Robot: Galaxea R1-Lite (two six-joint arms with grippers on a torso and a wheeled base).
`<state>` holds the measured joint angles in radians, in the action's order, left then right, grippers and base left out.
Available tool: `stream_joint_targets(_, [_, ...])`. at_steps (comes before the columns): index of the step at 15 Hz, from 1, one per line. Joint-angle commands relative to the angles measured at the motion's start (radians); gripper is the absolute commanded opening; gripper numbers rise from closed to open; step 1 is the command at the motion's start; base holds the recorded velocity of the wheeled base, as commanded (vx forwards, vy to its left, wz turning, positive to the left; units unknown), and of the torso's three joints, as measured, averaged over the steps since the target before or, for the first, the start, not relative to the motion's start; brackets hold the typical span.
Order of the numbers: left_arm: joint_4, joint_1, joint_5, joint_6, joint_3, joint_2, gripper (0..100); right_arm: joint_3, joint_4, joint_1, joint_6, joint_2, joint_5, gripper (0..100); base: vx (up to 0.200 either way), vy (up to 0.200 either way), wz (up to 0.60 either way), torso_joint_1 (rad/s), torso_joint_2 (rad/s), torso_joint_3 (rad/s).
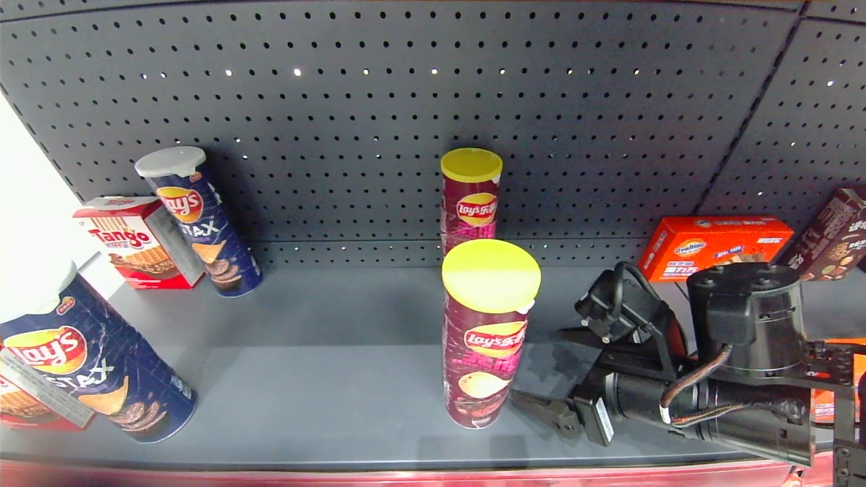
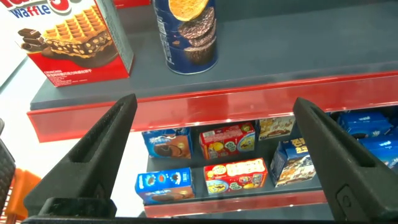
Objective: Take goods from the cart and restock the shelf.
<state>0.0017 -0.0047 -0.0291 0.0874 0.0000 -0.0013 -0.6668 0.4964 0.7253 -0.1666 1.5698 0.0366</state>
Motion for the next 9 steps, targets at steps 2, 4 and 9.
stream_joint_targets(2, [0.000, 0.000, 0.000, 0.000, 0.000, 0.001, 100, 0.001, 0.002, -0.004, 0.001, -0.007, -0.001, 100, 0.000, 0.000, 0.00, 0.000, 0.00, 0.000])
stream_joint_targets(4, [0.000, 0.000, 0.000, -0.002, 0.000, 0.001, 100, 0.007, 0.025, -0.038, 0.002, -0.019, -0.003, 100, 0.000, 0.000, 0.00, 0.000, 0.00, 0.000])
stream_joint_targets(9, [0.000, 0.000, 0.000, -0.003, 0.000, 0.001, 100, 0.065, 0.036, -0.305, 0.004, -0.324, -0.009, 100, 0.000, 0.000, 0.00, 0.000, 0.00, 0.000])
